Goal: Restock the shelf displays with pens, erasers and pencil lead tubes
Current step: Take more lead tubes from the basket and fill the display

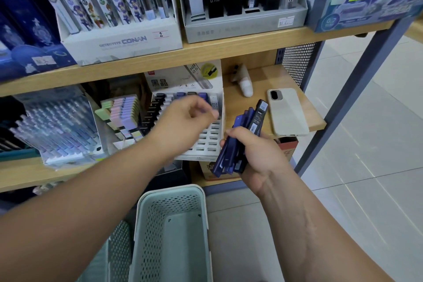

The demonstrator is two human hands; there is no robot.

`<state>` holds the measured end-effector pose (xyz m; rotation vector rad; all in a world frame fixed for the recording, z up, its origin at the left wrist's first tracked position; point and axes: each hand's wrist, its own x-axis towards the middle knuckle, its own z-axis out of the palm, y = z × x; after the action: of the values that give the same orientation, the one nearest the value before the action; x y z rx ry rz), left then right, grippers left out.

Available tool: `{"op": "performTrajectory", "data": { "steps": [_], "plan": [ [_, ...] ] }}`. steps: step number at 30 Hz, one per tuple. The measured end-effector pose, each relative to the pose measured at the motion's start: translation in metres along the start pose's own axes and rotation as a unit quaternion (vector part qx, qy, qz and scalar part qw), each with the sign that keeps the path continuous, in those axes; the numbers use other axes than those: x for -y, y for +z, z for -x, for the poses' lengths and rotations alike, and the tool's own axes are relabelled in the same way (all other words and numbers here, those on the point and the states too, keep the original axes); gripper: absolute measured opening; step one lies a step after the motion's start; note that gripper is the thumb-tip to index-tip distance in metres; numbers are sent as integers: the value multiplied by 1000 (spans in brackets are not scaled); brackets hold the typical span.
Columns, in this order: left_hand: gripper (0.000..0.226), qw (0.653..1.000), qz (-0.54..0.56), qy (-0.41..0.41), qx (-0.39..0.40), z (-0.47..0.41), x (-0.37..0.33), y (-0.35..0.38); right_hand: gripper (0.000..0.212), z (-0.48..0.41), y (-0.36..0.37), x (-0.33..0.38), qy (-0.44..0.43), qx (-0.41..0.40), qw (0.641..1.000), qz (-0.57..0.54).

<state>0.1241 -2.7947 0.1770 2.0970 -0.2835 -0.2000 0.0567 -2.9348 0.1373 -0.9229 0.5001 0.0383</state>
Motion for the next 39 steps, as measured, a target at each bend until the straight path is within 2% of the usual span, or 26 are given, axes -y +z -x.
{"op": "performTrajectory", "data": {
  "steps": [3,6,10,15,22,26,29,39],
  "plan": [
    [14,993,58,-77,64,39,7,10,14,0,2,-2,-4,-25,1000,9],
    [12,985,122,-113,49,59,12,19,20,4,7,-3,-6,-24,999,26],
    [7,981,154,-117,33,69,16,19,15,9,10,-5,-13,-26,998,53],
    [8,980,148,-125,49,78,22,5,15,12,15,-8,-22,-24,994,101],
    [20,978,155,-137,30,77,34,2,22,17,21,-11,-34,-5,988,151],
    [37,982,148,-115,38,74,30,4,24,20,20,-11,-35,9,988,153],
    [37,982,161,-93,46,70,25,5,21,18,19,-9,-43,0,987,157],
    [33,997,50,4,-54,74,32,14,26,17,19,-9,-43,11,991,129]
  ]
}}
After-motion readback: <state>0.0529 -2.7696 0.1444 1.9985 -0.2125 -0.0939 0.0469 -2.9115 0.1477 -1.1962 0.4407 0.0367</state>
